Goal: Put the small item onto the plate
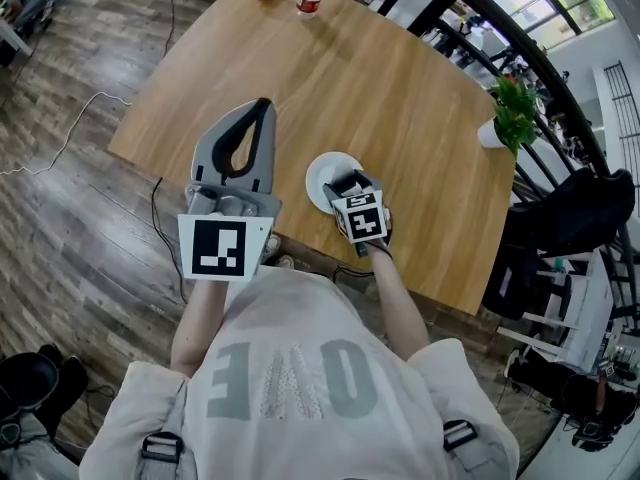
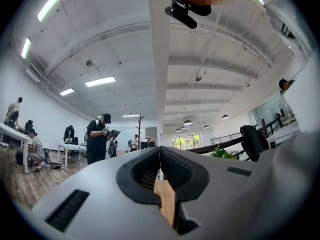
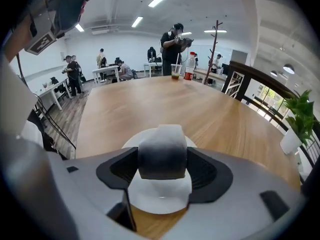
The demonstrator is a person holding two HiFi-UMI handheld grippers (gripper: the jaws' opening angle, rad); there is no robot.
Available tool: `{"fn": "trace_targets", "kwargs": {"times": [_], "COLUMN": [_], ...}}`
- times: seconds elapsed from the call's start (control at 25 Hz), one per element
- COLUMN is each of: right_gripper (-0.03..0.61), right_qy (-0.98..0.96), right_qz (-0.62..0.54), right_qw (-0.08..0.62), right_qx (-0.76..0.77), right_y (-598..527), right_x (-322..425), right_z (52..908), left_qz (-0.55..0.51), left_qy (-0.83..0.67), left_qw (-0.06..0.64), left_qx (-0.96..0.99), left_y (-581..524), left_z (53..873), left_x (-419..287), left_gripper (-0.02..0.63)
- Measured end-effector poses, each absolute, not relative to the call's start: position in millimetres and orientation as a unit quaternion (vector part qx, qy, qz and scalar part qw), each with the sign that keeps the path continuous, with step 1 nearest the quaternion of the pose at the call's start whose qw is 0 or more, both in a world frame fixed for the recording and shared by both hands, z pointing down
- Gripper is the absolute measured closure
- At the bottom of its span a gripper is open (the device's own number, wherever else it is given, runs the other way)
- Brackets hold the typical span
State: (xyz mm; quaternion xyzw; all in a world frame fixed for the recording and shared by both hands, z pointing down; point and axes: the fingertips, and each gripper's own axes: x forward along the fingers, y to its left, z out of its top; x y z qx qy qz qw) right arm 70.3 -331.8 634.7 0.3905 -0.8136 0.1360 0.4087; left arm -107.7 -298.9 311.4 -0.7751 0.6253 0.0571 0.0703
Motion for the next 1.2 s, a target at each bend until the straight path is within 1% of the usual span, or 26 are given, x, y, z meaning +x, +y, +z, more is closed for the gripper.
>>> {"fn": "trace_targets", "kwargs": {"times": [0.28,0.44,0.56,0.76,1.0,1.12,1.2], "right_gripper": [0.27,0.274,0.278,0.276,0.275,0.275,0.275], "right_qy": [-0.805,-0.796,-0.792,-0.789,-0.788,-0.795,-0.804], "right_qz": [0.146,0.148,0.162,0.185,0.15,0.149,0.145], "right_qw": [0.426,0.45,0.455,0.443,0.447,0.427,0.402], "right_qx": [0.386,0.377,0.373,0.382,0.397,0.404,0.413], "right_y": [-336.9,-338.9,-337.7,-338.2,-338.1,-341.0,-347.4], "right_x": [62.7,61.3,62.0,61.5,60.7,57.7,54.0], "right_z": [645.5,650.9,656.8,654.6,657.3,643.8,624.2], "left_qz": [0.051,0.046,0.044,0.046,0.049,0.051,0.049], "left_qy": [0.633,0.633,0.632,0.631,0.622,0.615,0.61], "left_qw": [0.066,0.071,0.072,0.071,0.074,0.076,0.077], "left_qx": [-0.77,-0.769,-0.77,-0.771,-0.778,-0.783,-0.787], "left_y": [-298.7,-300.1,-300.4,-301.4,-305.9,-308.0,-309.5], "left_z": [318.8,318.4,318.9,319.6,317.4,315.4,315.4], "left_x": [-123.8,-122.9,-123.5,-127.3,-123.7,-118.7,-115.3], "left_gripper": [0.604,0.604,0.604,0.604,0.604,0.604,0.604]}}
